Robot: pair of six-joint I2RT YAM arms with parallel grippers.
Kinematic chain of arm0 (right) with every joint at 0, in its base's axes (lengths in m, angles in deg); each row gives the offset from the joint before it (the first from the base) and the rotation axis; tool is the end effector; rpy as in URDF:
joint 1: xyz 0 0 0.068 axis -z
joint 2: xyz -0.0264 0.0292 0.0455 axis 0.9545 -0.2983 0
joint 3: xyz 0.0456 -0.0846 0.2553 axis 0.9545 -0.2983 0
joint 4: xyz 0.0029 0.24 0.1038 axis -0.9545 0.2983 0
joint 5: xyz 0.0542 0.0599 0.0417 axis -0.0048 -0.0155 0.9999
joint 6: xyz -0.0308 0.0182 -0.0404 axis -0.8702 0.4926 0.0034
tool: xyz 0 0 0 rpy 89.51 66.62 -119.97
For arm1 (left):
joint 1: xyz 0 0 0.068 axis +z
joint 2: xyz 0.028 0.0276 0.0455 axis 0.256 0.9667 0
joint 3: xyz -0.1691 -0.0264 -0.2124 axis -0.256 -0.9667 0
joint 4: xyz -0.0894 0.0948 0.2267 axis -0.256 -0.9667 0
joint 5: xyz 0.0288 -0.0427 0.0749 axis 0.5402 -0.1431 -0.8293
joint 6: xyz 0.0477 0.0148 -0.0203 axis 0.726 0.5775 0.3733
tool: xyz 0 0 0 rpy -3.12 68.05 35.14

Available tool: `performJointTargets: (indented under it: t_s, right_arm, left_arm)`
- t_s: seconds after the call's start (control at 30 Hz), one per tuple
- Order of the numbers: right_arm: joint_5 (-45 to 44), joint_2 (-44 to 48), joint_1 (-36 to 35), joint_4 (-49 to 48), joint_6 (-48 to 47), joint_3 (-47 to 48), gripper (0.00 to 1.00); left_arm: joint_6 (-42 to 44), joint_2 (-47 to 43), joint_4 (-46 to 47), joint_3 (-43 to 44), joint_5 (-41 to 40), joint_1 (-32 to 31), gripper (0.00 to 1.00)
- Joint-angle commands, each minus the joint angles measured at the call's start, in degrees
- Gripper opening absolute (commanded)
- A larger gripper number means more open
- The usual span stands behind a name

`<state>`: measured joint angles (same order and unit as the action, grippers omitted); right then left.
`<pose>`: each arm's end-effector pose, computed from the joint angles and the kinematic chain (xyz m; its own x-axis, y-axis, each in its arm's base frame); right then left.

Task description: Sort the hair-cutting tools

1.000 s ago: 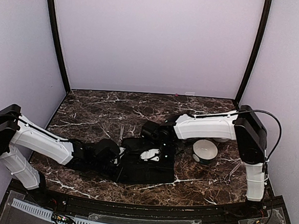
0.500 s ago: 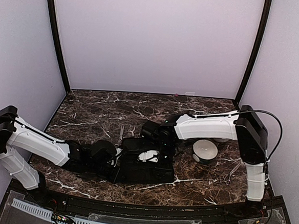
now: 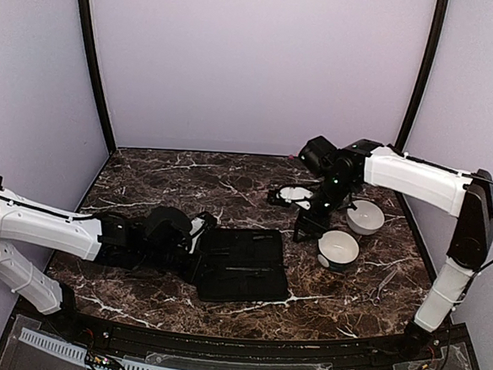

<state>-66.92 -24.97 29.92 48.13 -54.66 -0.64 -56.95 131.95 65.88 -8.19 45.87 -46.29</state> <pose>0.2534 0.2434 0.2634 -0.2479 -0.9047 -0.3465 -0.9651 0.2619 0.0066 0.1367 -0.2451 0.1981 -0.7168 0.2162 -0.6629 0.5698 0.7296 -0.3781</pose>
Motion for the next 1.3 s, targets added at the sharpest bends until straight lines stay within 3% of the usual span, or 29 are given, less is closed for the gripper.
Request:
performJointTargets:
  t_s: [0.0, 0.2, 0.57, 1.03, 1.27]
  right_arm:
    - [-1.58, -0.68, 5.55, 2.06, -5.13, 2.86, 0.55]
    - [-6.77, -7.76, 10.78, 2.35, -9.49, 9.69, 0.49]
    - [-12.64, -20.07, 11.08, 7.85, -18.00, 17.82, 0.48]
    - [-16.02, -25.94, 10.26, 7.70, -18.74, 18.02, 0.49]
    - [-16.15, -28.39, 9.47, 7.91, -19.42, 18.42, 0.42]
  left_arm:
    - [5.01, -0.95, -2.68, 2.52, -1.27, -0.14, 0.24]
    - [7.40, 0.61, -1.05, 3.65, 0.62, -0.13, 0.27]
    - [9.62, 1.37, 1.73, 2.19, 3.96, -0.13, 0.32]
    - [7.45, -2.70, 4.50, -4.18, 4.09, -0.14, 0.33]
    - [6.56, -6.01, 3.57, -6.19, 2.83, -0.14, 0.33]
